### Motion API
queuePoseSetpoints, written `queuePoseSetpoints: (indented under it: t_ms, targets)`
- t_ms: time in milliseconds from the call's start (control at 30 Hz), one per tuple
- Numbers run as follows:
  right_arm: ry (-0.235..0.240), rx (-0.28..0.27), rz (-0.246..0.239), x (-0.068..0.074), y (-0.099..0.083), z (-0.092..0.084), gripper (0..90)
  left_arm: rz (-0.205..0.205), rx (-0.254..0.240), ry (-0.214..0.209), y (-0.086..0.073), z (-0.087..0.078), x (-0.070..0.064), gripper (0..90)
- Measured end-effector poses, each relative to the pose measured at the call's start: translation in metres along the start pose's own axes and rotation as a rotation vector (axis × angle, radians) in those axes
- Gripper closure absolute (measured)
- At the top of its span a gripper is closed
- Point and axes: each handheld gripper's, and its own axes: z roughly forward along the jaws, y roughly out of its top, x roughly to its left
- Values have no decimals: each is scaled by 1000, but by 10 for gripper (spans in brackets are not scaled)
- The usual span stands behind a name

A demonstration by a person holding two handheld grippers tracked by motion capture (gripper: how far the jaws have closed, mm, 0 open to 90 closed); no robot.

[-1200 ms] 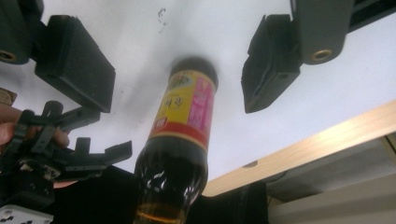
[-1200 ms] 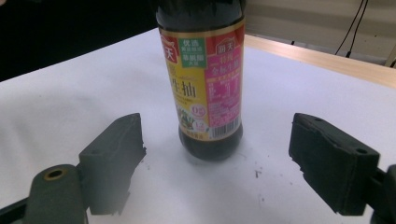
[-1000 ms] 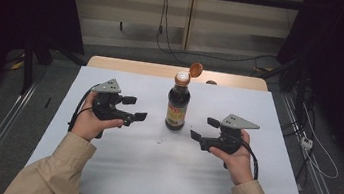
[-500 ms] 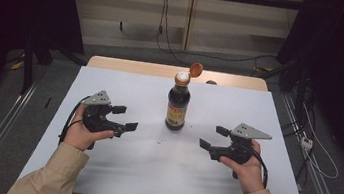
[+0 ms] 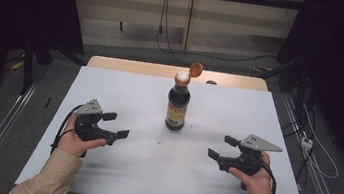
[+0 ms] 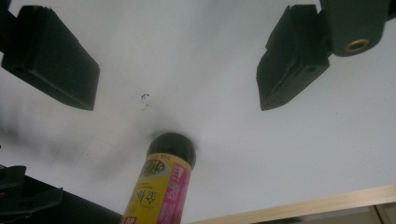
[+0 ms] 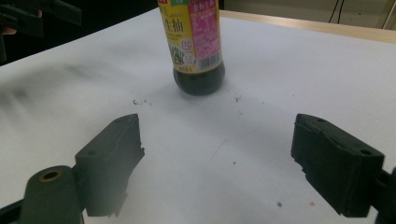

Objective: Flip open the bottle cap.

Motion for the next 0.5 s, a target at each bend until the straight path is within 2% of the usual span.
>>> queuePoseSetpoints:
  t_ms: [100, 133, 367, 500]
  targets:
    - [-10, 11, -12, 0, -4, -3, 160, -5, -9, -2, -3, -4, 0, 125]
    - [-10, 9, 0, 1, -5, -4, 160, -6, -9, 1, -4, -5, 1, 123]
    - [-34, 1, -16, 2, -11, -12, 161, -10, 11, 9, -16, -10, 3, 110]
    - [-41, -3, -5, 1, -14, -17, 163, -11, 18, 15, -21, -13, 1, 110]
